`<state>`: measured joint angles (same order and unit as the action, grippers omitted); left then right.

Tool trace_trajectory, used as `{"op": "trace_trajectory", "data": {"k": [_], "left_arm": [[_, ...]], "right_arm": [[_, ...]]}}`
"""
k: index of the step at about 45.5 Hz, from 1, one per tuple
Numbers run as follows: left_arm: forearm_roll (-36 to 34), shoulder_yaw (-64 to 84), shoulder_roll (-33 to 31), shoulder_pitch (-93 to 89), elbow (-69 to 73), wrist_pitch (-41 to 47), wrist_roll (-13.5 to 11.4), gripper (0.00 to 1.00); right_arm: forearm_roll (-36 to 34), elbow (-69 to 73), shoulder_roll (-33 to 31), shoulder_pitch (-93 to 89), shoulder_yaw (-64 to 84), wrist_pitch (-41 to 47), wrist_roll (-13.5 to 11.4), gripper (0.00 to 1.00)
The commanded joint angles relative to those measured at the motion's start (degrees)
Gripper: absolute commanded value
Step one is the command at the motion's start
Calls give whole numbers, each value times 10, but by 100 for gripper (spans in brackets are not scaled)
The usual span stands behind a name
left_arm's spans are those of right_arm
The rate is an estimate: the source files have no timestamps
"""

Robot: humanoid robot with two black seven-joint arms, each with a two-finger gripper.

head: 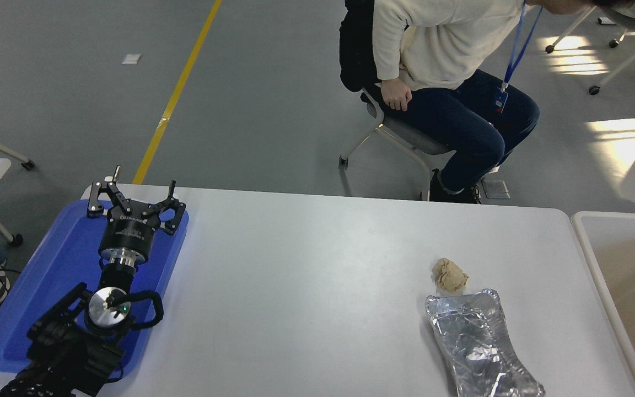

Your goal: Pick up paper cup place in dustbin

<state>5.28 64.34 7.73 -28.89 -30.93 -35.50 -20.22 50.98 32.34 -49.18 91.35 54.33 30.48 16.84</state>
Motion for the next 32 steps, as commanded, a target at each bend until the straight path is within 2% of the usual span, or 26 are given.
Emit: {"op": "trace_trajectory", "data": {"k": [1, 16, 32], "left_arm": [[0, 0, 0, 1, 0, 0, -1, 100], [0, 0, 0, 1, 1, 0, -2, 100], [0, 0, 0, 1, 1, 0, -2, 100]], "right_arm": [[-20, -175, 7, -172, -13, -45, 42, 0], [-182, -304, 40, -378, -29, -86, 40, 0], [-251, -315, 90, -499, -72, -172, 21, 0]]}}
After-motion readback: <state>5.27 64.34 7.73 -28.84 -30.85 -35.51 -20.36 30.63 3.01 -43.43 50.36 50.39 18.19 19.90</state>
